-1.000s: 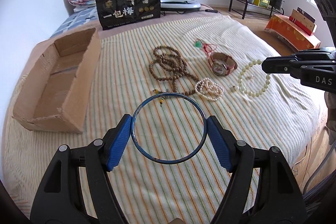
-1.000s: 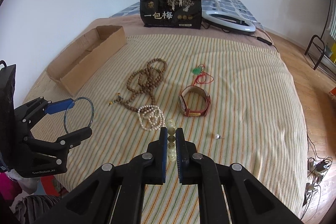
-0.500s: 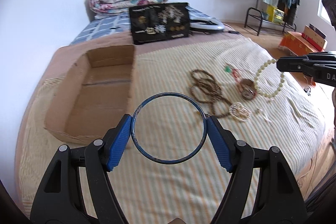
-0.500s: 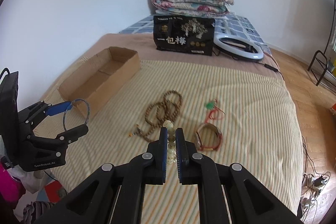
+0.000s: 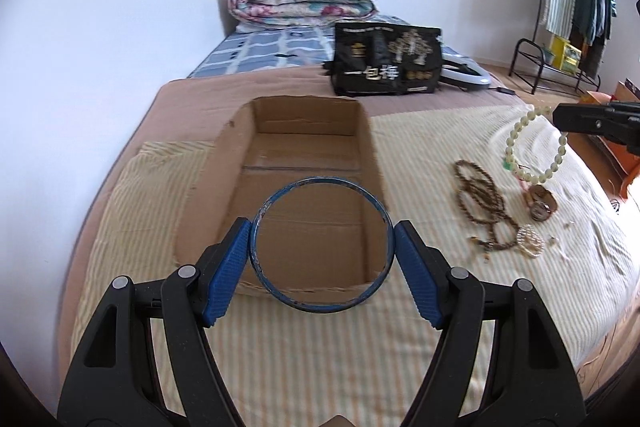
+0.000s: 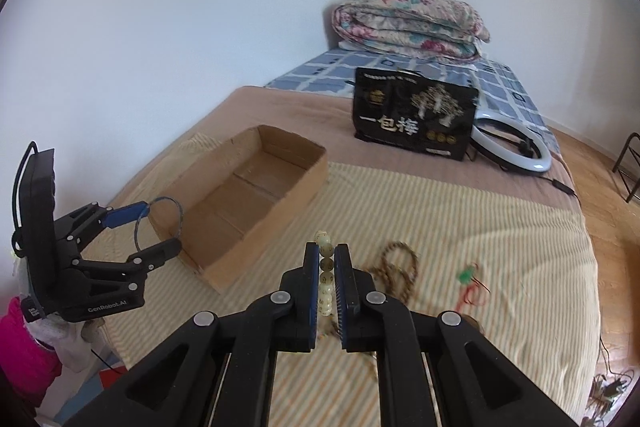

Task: Organize jewelry
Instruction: 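Carry the bangle and bead bracelet with both tools over the cardboard box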

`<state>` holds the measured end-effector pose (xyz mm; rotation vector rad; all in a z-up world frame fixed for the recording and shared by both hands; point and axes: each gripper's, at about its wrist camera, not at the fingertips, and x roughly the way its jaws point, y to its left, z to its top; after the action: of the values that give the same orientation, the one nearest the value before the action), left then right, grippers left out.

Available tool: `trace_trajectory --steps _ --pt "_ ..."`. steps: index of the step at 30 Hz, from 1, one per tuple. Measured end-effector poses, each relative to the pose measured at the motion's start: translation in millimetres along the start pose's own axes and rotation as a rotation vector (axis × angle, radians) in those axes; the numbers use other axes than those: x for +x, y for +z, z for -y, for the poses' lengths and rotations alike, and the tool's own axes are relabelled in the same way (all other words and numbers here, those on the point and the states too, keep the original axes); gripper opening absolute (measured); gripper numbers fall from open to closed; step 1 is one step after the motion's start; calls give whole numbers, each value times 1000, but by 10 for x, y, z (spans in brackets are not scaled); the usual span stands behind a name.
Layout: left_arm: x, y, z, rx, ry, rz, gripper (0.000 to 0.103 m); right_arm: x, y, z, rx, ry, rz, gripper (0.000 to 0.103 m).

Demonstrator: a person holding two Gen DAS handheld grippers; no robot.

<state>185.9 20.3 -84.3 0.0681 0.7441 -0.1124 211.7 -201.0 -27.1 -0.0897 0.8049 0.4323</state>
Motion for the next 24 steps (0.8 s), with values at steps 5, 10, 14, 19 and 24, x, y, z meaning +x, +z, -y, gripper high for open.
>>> trace_trajectory --steps 5,10,14,19,24 --pt "65 27 -220 -18 28 -5 74 173 187 -204 -16 36 9 5" --pt "146 30 -422 -44 46 -17 74 394 364 -423 -39 74 11 5" --pt "220 44 -553 -58 52 -28 74 618 461 -532 -44 92 0 5" --pt "329 79 -651 -69 49 -41 74 926 550 -605 -33 103 -21 5" --pt "452 103 -700 -86 40 -57 74 1149 583 -650 -26 100 -42 5"
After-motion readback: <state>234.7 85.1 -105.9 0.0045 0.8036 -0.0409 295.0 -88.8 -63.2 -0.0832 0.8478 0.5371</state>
